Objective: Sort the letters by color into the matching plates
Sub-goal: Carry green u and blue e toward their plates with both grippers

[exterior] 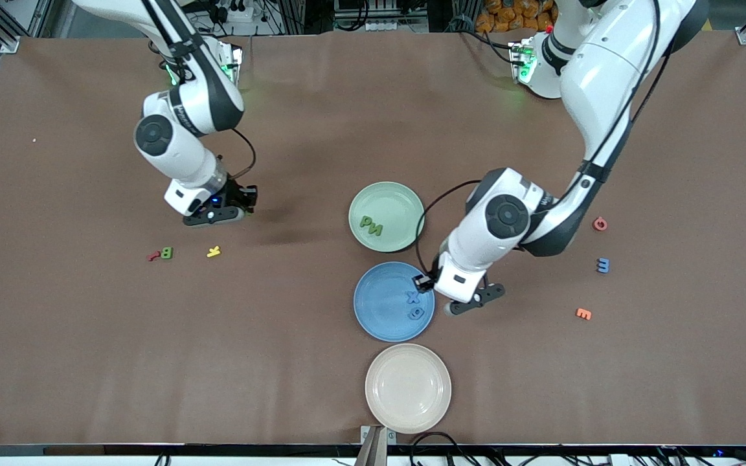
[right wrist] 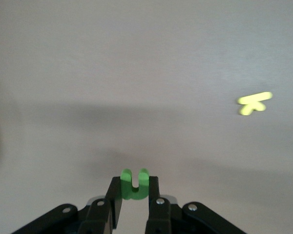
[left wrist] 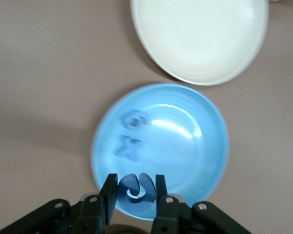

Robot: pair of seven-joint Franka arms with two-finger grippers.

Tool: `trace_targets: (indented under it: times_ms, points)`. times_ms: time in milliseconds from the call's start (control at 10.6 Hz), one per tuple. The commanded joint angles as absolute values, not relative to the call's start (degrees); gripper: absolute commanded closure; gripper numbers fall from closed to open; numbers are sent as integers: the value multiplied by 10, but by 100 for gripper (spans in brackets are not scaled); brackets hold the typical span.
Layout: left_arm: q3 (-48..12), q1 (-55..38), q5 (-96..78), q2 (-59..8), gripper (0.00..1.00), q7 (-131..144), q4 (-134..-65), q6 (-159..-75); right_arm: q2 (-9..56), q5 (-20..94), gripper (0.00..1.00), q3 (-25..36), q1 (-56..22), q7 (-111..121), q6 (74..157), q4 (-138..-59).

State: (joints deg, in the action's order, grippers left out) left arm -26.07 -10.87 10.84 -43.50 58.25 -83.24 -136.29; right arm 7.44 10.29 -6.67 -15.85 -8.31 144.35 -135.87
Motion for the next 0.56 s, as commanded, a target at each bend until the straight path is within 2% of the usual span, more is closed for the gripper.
trace_targets:
  times_ms: [0,94,188,282,470]
  points:
    - [-257,-151,93,-447,100,630,-825,-1442,140,112,100,-96,-191,-214,1438,-1276]
    - [-253,-166,94,-453,100,646,-825,-1454,156,112,100,-105,-199,-251,1439,-1254]
    - [-247,-173,100,-454,24,642,-826,-1454,169,112,100,-119,-200,-280,1440,-1236]
    - [-243,-176,106,-449,0,642,-828,-1454,177,112,100,-132,-202,-309,1441,-1224]
    - [-243,-160,109,-446,0,635,-829,-1454,200,111,100,-141,-220,-363,1447,-1198]
